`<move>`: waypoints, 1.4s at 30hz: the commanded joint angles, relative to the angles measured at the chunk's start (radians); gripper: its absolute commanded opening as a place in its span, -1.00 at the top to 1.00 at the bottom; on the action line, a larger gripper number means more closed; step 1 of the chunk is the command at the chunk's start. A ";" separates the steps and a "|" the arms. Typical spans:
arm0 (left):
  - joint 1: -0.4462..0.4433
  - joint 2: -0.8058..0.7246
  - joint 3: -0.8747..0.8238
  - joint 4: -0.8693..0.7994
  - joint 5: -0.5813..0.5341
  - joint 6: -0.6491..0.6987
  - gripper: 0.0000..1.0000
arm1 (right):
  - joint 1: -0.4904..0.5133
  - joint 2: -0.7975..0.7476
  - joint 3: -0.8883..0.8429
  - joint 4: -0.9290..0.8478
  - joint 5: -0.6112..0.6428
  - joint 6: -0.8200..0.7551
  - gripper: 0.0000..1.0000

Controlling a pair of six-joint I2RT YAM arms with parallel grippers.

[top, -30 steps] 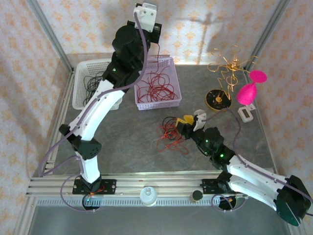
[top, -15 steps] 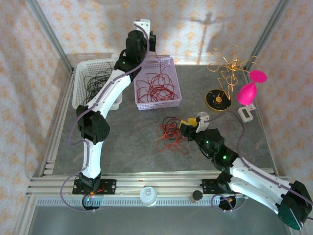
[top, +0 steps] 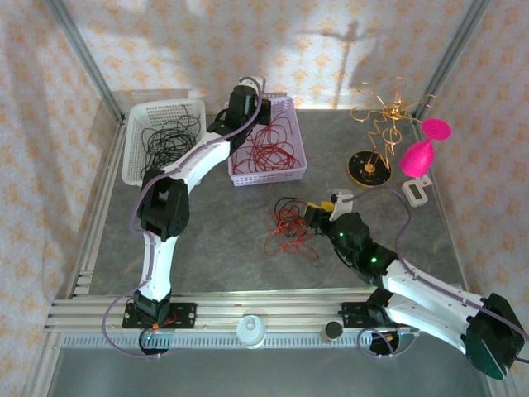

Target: Untangle the cables

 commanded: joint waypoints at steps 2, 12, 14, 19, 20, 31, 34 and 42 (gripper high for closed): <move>0.014 0.074 -0.034 -0.016 0.011 -0.031 1.00 | -0.021 0.019 0.033 -0.023 0.024 0.073 0.02; 0.026 0.120 -0.143 -0.013 0.036 -0.069 0.97 | -0.059 0.209 0.145 -0.190 -0.026 0.172 0.04; 0.026 0.112 -0.153 -0.031 0.044 -0.063 0.93 | -0.069 0.246 0.176 -0.244 -0.025 0.176 0.05; 0.026 0.033 -0.238 -0.028 0.031 -0.062 0.39 | -0.111 0.281 0.213 -0.341 -0.027 0.169 0.06; 0.026 0.011 -0.264 -0.019 0.030 -0.060 0.36 | -0.127 0.288 0.219 -0.355 -0.047 0.158 0.06; 0.012 -0.288 -0.438 -0.045 0.059 -0.050 0.20 | -0.180 0.346 0.213 -0.409 -0.137 0.128 0.18; 0.010 -0.404 -0.543 -0.010 0.055 -0.054 0.19 | -0.182 0.346 0.222 -0.410 -0.125 0.112 0.18; -0.007 -0.604 -0.738 -0.014 0.103 -0.068 0.17 | -0.264 0.454 0.343 -0.407 -0.166 0.036 0.31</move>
